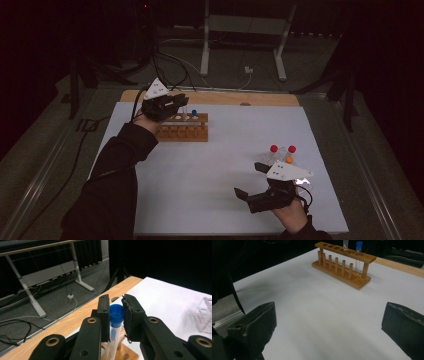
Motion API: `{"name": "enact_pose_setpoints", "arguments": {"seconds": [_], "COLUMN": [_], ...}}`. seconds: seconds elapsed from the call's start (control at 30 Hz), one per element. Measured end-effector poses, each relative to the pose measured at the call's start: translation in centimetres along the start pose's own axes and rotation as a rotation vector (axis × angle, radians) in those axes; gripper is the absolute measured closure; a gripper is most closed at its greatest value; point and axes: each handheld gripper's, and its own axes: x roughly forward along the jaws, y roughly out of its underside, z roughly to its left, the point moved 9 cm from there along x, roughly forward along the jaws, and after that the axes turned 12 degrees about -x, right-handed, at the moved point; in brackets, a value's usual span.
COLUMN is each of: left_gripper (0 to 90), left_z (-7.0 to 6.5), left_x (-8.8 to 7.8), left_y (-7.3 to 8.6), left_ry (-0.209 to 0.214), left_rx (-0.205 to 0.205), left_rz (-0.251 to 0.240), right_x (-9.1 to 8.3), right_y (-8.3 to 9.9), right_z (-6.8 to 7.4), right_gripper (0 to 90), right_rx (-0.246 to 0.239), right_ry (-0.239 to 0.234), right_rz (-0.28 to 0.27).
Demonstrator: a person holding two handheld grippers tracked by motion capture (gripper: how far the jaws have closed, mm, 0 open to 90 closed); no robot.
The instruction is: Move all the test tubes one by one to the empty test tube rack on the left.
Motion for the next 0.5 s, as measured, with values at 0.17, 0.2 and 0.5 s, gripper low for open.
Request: {"name": "enact_pose_setpoints", "arguments": {"seconds": [0.17,0.2,0.5], "left_gripper": [77.8,77.8,77.8], "left_z": [1.3,1.4,1.7], "left_x": [1.2,1.3,3.1], "left_y": [0.2,0.3,2.3], "left_ry": [-0.025,-0.028,-0.035], "left_rx": [-0.021,-0.021,-0.03], "left_rz": [-0.002,-0.001,0.034], "right_x": [0.0,0.0,-0.1], "right_y": [0.1,0.2,0.4], "right_z": [-0.1,-0.1,-0.3], "right_gripper": [0.0,0.0,0.0], "right_rx": [0.003,0.004,0.011], "right_ry": [-0.002,-0.001,-0.005], "right_rz": [0.001,0.0,0.001]}}
